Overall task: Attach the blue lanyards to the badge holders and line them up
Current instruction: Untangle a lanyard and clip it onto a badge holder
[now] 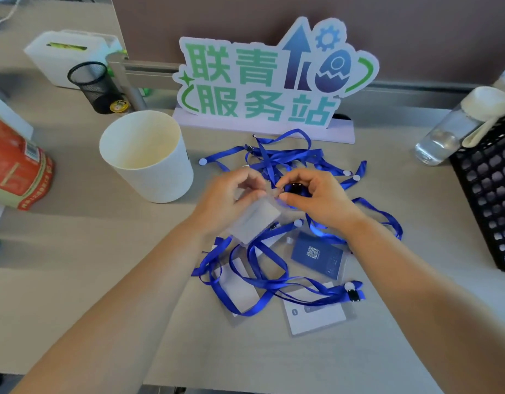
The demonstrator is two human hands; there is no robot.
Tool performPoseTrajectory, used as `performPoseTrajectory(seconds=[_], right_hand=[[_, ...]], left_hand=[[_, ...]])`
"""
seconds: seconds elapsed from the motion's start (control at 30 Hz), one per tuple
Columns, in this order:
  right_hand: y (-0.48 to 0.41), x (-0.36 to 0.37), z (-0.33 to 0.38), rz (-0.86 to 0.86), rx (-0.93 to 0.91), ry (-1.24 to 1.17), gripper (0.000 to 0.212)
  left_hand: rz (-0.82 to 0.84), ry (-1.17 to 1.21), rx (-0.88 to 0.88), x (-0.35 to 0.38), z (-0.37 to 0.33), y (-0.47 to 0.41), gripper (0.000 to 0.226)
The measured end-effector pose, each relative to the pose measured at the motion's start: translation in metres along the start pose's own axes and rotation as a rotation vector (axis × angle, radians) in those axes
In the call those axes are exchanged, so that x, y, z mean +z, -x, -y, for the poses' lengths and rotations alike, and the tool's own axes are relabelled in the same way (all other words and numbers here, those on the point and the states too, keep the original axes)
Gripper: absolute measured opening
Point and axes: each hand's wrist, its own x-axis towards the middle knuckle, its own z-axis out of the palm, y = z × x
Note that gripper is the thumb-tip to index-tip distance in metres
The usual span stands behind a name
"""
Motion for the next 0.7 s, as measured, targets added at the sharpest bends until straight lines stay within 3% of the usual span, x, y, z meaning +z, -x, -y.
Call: performPoseTrajectory(seconds=[0.13,0.27,0.4,0.53,0.7], right_hand=[[0.000,0.001,-0.005,-0.096,0.052,-0.091,0.021],[0.000,0.011,-0.020,-0.162,0.064,-0.015,0.010],[-0.002,0.021,-0.043,-0.235,0.036,-0.078,0.015],[-0.002,0.028,-0.067,-0.174,0.034,-0.180,0.018],[0.001,0.037,-0.093,-0.165,-0.035,-0.047,0.018]], left_hand=[[0.052,-0.042,0.021,-0.004,-0.008,-0.011,0.018],[0.116,-0.306,0.028,0.004,0.004,-0.015,0.018],[-0.124,-0.727,0.487,0.020,0.031,-0.004,0.011],[-0.210,-0.771,0.757,0.032,0.068,0.004,0.011],[-0.207,-0.676,0.728,0.041,0.090,0.008,0.010]])
